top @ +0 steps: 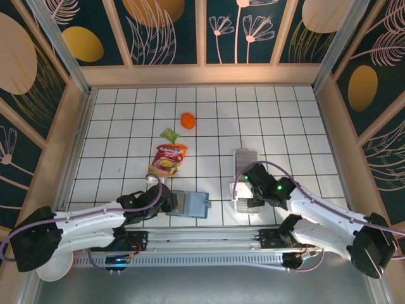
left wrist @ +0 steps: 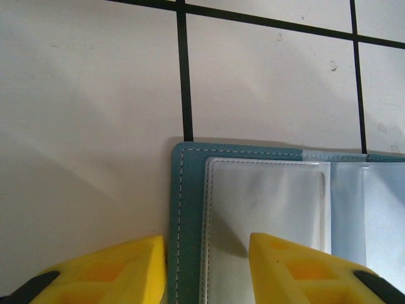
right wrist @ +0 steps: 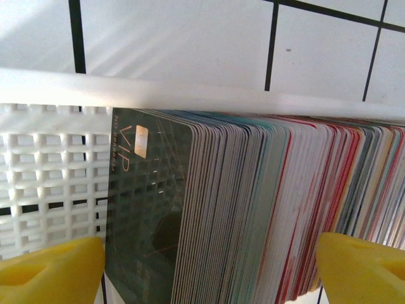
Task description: Put the credit cards into the card holder
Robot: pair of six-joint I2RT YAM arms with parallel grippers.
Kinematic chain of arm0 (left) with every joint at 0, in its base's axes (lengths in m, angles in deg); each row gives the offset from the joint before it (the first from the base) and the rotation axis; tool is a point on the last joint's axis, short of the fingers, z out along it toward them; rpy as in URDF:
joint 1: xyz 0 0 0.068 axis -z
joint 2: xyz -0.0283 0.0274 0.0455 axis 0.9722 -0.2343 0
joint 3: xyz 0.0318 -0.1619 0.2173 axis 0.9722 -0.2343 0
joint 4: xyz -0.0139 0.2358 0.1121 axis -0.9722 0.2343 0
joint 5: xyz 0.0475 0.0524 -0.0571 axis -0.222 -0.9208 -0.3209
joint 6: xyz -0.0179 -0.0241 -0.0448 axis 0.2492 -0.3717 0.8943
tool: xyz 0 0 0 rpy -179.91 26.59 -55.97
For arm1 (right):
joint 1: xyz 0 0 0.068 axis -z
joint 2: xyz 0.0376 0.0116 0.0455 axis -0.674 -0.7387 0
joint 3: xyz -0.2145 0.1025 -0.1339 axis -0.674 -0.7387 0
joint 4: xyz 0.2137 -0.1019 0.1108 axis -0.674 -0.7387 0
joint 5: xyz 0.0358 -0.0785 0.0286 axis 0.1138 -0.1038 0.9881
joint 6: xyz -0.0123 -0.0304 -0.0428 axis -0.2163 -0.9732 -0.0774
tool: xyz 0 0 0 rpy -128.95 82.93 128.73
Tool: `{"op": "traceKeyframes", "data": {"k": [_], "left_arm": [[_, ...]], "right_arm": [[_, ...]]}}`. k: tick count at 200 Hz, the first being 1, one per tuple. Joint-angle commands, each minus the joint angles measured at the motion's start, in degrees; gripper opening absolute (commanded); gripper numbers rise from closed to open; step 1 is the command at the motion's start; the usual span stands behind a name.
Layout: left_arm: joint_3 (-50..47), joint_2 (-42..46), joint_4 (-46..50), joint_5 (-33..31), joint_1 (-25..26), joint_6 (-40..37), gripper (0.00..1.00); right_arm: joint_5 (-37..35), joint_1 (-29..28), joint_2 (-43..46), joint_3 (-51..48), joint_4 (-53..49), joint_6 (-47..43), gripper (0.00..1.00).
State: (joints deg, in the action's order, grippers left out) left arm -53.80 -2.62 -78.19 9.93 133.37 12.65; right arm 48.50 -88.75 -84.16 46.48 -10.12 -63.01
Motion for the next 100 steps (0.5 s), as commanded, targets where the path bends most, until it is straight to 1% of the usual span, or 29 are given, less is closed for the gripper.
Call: {"op": "traceKeyframes", "data": {"k": [1,38,68,100], "left_arm": [[-1.91,-2.67,-11.22,14.45,0.64,1.24,0.38],[-3.03,0.24,-10.11,14.60,0.64,2.28,0.38],[-3.75,1.78,-8.09,14.96,0.67,2.75,0.38],[-4.93,5.62,-6.10,15.11,0.72,3.65,0.38]], "right_arm": [[1.33,0.40,-0.51,-0.93,2.60,-2.58,0.87],[1.34,0.44,-1.09,-1.51,4.65,-4.00,0.87],[1.16,0.44,-1.68,-1.10,5.00,-4.64,0.83],[0.28,0.56,-1.68,-1.16,5.38,-5.75,0.78]]}}
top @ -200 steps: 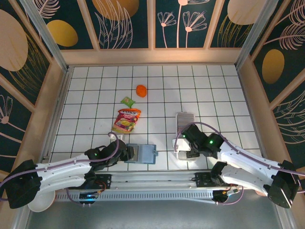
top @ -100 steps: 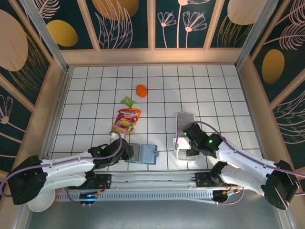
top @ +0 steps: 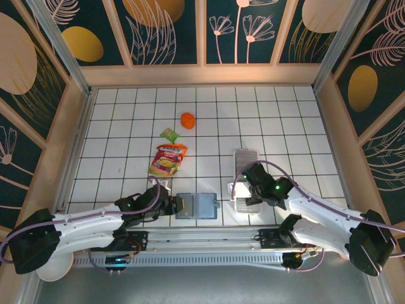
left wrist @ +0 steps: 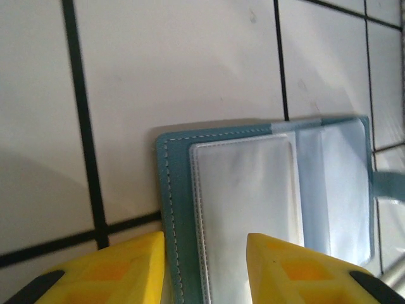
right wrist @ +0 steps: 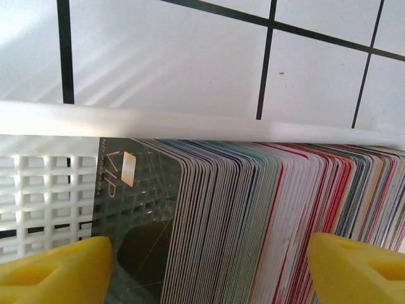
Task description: Put the credit cards into the card holder
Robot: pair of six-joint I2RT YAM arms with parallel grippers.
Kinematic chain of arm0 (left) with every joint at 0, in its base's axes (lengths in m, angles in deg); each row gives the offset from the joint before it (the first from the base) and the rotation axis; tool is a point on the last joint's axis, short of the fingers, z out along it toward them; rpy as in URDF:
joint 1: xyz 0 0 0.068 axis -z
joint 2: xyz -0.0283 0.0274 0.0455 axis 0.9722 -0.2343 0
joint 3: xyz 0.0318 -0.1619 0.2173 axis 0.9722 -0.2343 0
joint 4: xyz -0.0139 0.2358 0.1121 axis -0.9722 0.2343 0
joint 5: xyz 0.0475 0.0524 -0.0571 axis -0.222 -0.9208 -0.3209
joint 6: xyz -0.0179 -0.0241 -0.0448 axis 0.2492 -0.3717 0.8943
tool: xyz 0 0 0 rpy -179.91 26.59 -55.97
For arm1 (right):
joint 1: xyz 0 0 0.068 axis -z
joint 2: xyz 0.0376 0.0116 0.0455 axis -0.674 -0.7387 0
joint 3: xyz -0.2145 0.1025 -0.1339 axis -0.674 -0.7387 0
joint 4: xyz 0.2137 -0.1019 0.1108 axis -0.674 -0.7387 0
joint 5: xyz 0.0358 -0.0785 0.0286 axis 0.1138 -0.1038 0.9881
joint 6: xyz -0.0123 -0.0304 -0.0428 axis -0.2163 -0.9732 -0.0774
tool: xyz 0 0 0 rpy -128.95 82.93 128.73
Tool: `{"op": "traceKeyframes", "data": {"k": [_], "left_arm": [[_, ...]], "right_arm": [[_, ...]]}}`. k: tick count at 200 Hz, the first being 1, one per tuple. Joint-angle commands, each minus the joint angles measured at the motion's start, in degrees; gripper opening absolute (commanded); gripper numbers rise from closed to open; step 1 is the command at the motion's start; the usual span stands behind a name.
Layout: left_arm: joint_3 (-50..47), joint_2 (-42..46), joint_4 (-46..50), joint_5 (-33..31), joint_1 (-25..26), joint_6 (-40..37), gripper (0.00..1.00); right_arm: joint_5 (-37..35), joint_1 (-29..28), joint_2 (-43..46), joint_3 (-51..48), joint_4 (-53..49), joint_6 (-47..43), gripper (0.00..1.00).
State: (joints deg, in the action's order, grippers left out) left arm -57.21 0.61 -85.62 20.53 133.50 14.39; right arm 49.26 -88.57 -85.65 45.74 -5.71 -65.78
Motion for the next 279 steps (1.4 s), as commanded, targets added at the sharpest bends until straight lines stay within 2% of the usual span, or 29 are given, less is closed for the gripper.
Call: {"op": "traceKeyframes", "data": {"k": [1,44,83,140,192,279], "left_arm": [[-1.55,2.48,1.35,4.51,0.55,1.89,0.38],[-2.20,3.68,1.42,6.10,0.61,1.64,0.38],[0.14,6.66,8.97,-0.96,0.57,0.98,0.39],[-0.17,10.68,10.30,-3.19,0.59,2.16,0.40],[-0.13,8.56,8.49,-2.63,0.60,2.53,0.40],[-0.06,6.27,6.30,-2.00,0.60,2.67,0.39]], "right_arm": [[-0.48,0.40,-0.15,-0.41,0.96,-2.99,0.78],[-0.76,0.84,-0.19,-0.13,1.38,-3.86,0.69],[-0.71,0.98,0.63,0.37,-0.04,-3.98,0.59],[-0.85,1.02,2.66,1.08,-2.93,-4.29,0.44],[-0.67,1.29,3.64,1.13,-4.11,-4.32,0.40],[-0.48,2.51,5.26,1.74,-4.22,-5.47,0.39]]}}
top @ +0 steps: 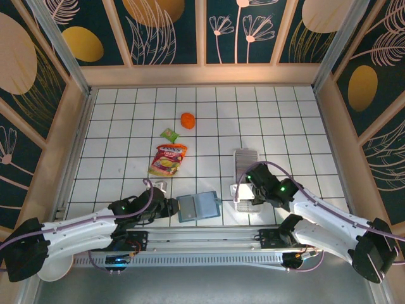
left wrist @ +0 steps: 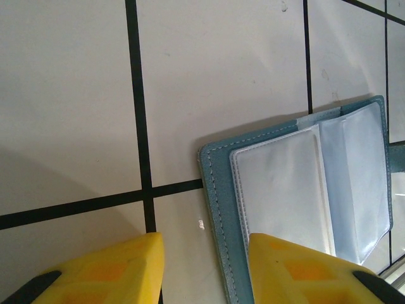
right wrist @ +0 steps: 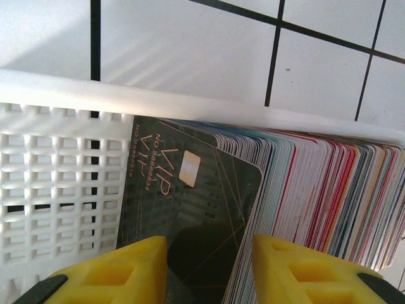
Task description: Put the credit cards into the card holder
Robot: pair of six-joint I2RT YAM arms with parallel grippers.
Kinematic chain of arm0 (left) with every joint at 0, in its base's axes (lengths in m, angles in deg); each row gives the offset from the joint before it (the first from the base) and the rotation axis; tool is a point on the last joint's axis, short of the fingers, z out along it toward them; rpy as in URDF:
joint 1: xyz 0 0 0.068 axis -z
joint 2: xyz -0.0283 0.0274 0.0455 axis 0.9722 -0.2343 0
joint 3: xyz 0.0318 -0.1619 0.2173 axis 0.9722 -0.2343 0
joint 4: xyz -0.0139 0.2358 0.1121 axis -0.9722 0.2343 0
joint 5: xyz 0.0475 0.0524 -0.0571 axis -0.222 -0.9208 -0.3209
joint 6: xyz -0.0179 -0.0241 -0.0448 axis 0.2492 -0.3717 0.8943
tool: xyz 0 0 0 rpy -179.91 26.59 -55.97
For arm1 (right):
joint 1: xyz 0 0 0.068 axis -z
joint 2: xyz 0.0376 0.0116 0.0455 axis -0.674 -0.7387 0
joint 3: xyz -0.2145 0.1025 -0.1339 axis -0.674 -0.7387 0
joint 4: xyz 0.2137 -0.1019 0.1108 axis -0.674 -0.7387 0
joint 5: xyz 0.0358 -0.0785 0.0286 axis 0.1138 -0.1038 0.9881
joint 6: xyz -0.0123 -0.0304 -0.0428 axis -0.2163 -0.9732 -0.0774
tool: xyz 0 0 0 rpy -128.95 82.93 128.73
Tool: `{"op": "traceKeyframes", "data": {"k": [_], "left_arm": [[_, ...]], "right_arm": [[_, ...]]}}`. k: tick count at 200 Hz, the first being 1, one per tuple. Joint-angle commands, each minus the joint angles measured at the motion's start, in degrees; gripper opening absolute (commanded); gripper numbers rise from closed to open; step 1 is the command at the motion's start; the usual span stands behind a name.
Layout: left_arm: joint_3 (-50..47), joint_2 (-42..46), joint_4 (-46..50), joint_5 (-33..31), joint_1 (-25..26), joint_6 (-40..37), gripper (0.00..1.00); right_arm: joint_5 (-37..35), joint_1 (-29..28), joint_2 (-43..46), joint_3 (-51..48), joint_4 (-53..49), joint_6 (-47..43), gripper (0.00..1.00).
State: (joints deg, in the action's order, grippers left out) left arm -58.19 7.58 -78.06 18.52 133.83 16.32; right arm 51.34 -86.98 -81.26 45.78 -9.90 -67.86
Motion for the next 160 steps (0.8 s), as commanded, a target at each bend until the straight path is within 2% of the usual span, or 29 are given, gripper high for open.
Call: {"op": "traceKeyframes", "data": {"k": [1,129,160], "left_arm": [[0.87,-0.70,-1.27,0.05,0.27,0.75,0.39],[0.81,-1.49,-2.68,0.58,0.20,1.10,0.38],[0.74,-1.50,-2.59,0.56,0.27,1.10,0.38]], "right_arm": [[-2.56,0.92,0.86,1.72,-0.03,-3.39,0.39],[0.25,1.01,1.44,2.79,-0.26,-2.15,0.34],[0.94,1.03,1.48,3.05,-0.02,-1.73,0.29]]}}
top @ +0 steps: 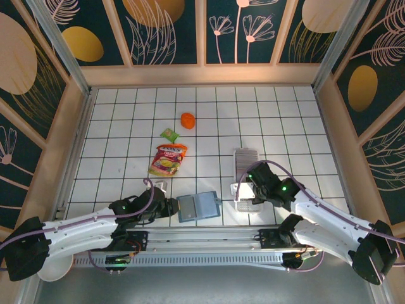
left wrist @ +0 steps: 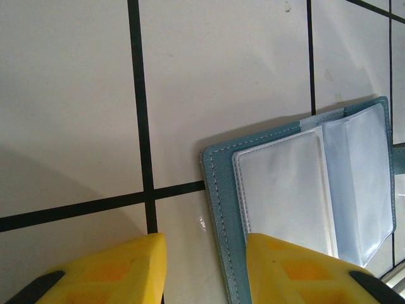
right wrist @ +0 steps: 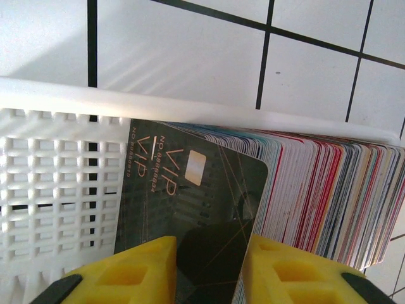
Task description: Put the credit cards into the card holder
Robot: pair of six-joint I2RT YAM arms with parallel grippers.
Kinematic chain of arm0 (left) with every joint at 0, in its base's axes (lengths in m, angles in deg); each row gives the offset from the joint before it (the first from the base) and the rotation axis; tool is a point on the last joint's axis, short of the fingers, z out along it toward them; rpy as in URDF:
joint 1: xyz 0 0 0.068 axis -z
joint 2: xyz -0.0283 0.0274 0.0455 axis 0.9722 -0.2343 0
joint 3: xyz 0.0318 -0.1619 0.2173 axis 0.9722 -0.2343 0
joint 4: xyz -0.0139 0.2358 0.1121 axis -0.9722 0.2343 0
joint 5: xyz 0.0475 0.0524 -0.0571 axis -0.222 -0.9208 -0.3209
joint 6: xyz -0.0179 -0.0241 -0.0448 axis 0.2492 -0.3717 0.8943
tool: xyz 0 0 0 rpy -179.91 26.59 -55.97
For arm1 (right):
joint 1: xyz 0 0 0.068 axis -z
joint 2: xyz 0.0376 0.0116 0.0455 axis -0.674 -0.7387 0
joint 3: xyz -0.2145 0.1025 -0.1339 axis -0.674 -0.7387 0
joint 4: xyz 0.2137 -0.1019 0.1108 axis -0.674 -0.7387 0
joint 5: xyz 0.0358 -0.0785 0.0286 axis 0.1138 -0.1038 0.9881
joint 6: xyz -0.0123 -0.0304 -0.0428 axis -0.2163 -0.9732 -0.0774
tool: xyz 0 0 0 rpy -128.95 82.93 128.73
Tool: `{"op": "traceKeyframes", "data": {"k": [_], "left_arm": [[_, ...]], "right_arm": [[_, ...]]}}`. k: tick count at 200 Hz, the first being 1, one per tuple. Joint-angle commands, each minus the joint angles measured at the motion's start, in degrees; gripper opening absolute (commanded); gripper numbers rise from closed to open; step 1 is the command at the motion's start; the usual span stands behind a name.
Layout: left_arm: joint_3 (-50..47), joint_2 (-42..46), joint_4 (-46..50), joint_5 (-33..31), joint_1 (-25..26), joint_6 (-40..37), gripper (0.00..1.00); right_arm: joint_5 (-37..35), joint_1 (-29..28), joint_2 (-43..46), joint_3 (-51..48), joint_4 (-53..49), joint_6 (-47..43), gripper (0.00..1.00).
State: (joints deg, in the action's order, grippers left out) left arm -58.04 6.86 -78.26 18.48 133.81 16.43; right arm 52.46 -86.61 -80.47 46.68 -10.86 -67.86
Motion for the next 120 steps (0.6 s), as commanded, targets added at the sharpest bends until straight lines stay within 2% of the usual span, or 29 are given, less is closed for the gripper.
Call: {"op": "traceKeyframes", "data": {"k": [1,28,72,120], "left_arm": [[0.54,-0.73,-2.40,0.59,0.29,1.04,0.38],[0.47,-0.10,-1.75,0.08,0.29,1.19,0.37],[0.30,1.07,-1.17,-0.83,0.29,1.52,0.37],[0.34,1.12,-1.09,-0.94,0.25,1.81,0.37]], "right_arm": [[-0.17,0.64,0.74,2.16,0.97,-1.73,0.29],[0.17,0.62,0.78,2.51,0.56,-1.28,0.28],[0.89,0.55,1.09,3.39,-0.98,-0.04,0.21],[1.64,0.46,2.52,4.39,-2.01,0.95,0.20]]}}
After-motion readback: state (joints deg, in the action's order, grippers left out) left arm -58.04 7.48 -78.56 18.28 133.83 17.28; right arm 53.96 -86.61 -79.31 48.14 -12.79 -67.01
